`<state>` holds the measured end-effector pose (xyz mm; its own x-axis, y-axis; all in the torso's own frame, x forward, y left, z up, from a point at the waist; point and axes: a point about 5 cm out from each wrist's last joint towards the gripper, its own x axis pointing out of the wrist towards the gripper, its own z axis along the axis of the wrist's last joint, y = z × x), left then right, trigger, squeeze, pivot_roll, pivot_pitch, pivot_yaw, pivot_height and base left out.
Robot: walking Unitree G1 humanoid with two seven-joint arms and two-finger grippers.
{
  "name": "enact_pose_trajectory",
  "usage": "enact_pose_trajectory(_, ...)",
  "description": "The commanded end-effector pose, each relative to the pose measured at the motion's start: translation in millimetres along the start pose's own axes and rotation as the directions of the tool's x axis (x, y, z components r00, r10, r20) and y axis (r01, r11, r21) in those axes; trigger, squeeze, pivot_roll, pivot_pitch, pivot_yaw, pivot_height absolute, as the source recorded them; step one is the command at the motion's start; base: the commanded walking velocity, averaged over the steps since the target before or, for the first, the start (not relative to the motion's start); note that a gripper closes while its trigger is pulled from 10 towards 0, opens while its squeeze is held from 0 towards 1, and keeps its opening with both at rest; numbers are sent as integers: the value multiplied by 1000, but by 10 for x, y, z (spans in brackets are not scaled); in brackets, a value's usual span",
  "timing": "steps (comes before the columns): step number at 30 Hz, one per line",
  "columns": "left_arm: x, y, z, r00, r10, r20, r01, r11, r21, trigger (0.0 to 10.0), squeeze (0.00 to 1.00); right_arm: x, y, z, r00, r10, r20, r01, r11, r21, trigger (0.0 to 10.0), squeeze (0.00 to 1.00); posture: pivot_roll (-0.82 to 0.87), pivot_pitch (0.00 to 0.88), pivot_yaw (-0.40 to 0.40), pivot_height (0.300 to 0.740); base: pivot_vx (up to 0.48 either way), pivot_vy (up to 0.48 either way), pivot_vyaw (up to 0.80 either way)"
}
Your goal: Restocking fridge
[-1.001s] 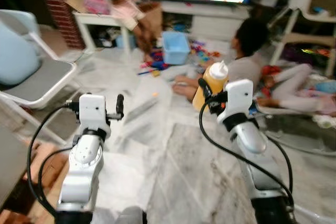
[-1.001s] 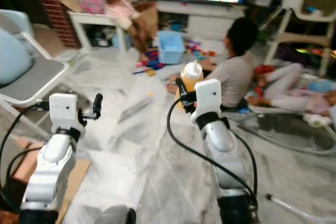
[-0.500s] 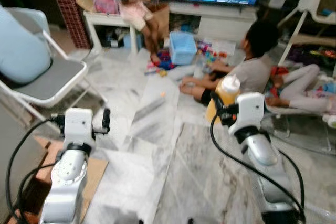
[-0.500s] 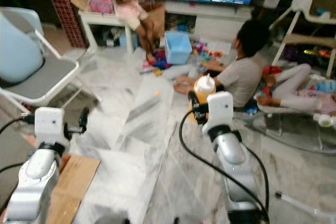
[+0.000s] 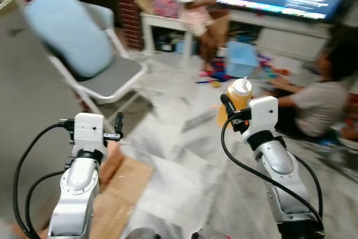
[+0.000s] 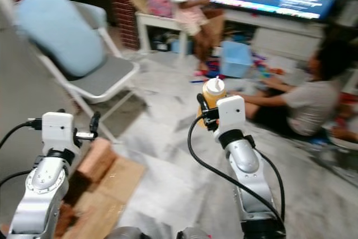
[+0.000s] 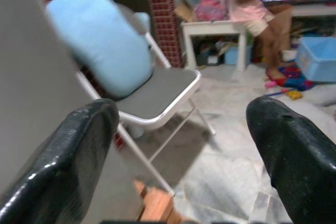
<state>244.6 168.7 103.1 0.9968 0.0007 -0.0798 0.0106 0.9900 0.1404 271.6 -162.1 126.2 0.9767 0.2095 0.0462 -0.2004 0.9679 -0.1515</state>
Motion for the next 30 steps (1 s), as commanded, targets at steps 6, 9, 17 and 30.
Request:
enact_pose_trajectory(6, 20, 34, 17, 1000, 15, 10, -16, 999, 32, 10000, 0, 38, 24, 82, 999, 15, 42, -16, 1000, 6, 10000, 0, 42, 0, -24, 740, 0, 0, 800)
enact_pose_trajectory(9, 27, 32, 25, 1000, 17, 17, -18, 1000, 17, 10000, 0, 51, 43, 81, 999, 23, 44, -23, 1000, 5, 10000, 0, 44, 0, -25, 740, 0, 0, 800)
enact_pose_trajectory(17, 26, -16, 50, 1000, -16, 23, 16, 1000, -4, 10000, 0, 59, 44, 80, 999, 25, 44, -26, 1000, 12, 10000, 0, 46, 0, -27, 740, 0, 338, 131)
enact_pose_trajectory(30, 20, -134, 40, 995, -103, -5, 103, 993, -58, 10000, 0, 119, 45, 90, 998, 32, 46, -33, 999, 6, 10000, 0, 44, 0, -36, 740, -188, 415, 0)
